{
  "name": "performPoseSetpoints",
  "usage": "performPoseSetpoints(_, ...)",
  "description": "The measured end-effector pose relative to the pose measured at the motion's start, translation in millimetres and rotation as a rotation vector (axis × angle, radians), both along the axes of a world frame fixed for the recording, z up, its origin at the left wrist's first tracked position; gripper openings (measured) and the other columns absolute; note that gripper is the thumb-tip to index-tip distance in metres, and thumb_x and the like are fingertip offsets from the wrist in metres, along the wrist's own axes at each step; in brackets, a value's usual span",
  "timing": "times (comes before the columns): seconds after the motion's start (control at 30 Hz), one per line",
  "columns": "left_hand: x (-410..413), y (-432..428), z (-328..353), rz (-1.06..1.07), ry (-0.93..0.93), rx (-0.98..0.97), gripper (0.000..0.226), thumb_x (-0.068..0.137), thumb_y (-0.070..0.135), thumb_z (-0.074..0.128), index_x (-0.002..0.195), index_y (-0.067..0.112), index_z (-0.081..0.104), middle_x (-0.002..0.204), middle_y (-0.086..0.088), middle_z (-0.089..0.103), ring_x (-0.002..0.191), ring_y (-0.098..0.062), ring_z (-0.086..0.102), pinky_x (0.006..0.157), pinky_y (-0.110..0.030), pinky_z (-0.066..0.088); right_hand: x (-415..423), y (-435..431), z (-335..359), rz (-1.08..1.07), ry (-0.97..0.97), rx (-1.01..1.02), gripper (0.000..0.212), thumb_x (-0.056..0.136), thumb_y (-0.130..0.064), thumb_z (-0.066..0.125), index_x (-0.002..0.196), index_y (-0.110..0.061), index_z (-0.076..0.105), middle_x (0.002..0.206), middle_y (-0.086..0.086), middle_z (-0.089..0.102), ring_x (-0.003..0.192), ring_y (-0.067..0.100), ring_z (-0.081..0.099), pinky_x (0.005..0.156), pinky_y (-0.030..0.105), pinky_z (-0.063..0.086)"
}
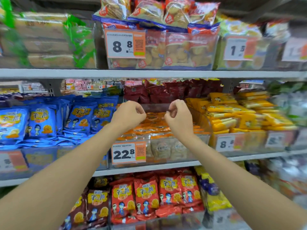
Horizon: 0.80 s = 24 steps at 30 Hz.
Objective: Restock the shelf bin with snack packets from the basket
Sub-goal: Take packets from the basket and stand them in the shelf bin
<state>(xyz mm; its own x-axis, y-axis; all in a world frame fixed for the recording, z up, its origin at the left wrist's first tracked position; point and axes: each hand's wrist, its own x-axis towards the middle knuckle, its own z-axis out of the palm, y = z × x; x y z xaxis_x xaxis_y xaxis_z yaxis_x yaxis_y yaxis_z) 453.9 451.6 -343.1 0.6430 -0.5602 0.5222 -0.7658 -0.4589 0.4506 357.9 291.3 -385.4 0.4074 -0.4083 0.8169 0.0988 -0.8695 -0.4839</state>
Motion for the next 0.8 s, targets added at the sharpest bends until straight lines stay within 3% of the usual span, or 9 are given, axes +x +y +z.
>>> performPoseSetpoints(0.27,-100,-78,-52,-0.221,0.025,0.116,0.011,0.080,0.027,0.065,0.069,0.030,0.065,0.076,0.008,0.067,0.081,-0.015,0.065,0.077,-0.035,0.055,-109,-61,-77,-0.115,0.120,0.029,0.017,0.084,-0.009,0.063,0.092,-0.019,0.052,0.081,-0.009,0.048,0.068,0.009,0.045,0.062,0.026,0.039)
performPoseSetpoints(0.37,-135,-113,-93,-0.316,0.088,0.122,0.010,0.073,0.029,0.063,0.064,0.029,0.066,0.073,0.008,0.069,0.075,-0.013,0.066,0.073,-0.037,0.055,-156,-82,-118,-0.172,0.176,0.063,0.018,0.080,-0.007,0.063,0.087,-0.020,0.053,0.073,-0.013,0.046,0.064,0.012,0.046,0.061,0.029,0.039)
performPoseSetpoints(0.5,-182,-154,-156,-0.404,0.202,0.207,0.012,0.079,0.020,0.066,0.069,0.023,0.071,0.072,0.005,0.070,0.073,-0.011,0.065,0.070,-0.031,0.053,-220,-111,-177,-0.267,0.249,0.113,0.013,0.079,-0.007,0.065,0.088,-0.016,0.060,0.078,-0.009,0.051,0.063,0.009,0.044,0.063,0.028,0.039)
performPoseSetpoints(0.7,-249,-209,-268,-0.474,0.401,0.308,0.007,0.079,0.011,0.067,0.078,0.011,0.074,0.079,-0.007,0.072,0.076,-0.017,0.064,0.070,-0.030,0.050,-317,-145,-285,-0.401,0.367,0.338,0.013,0.076,-0.007,0.065,0.087,-0.014,0.064,0.080,-0.003,0.062,0.066,0.011,0.050,0.066,0.028,0.041)
performPoseSetpoints(0.8,-282,-229,-337,-0.539,0.552,0.397,0.013,0.082,0.007,0.066,0.075,0.018,0.069,0.068,-0.005,0.066,0.059,-0.014,0.058,0.060,-0.025,0.047,-374,-163,-351,-0.498,0.469,0.507,0.013,0.078,-0.009,0.065,0.090,-0.014,0.066,0.086,0.003,0.067,0.068,0.014,0.054,0.073,0.031,0.046)
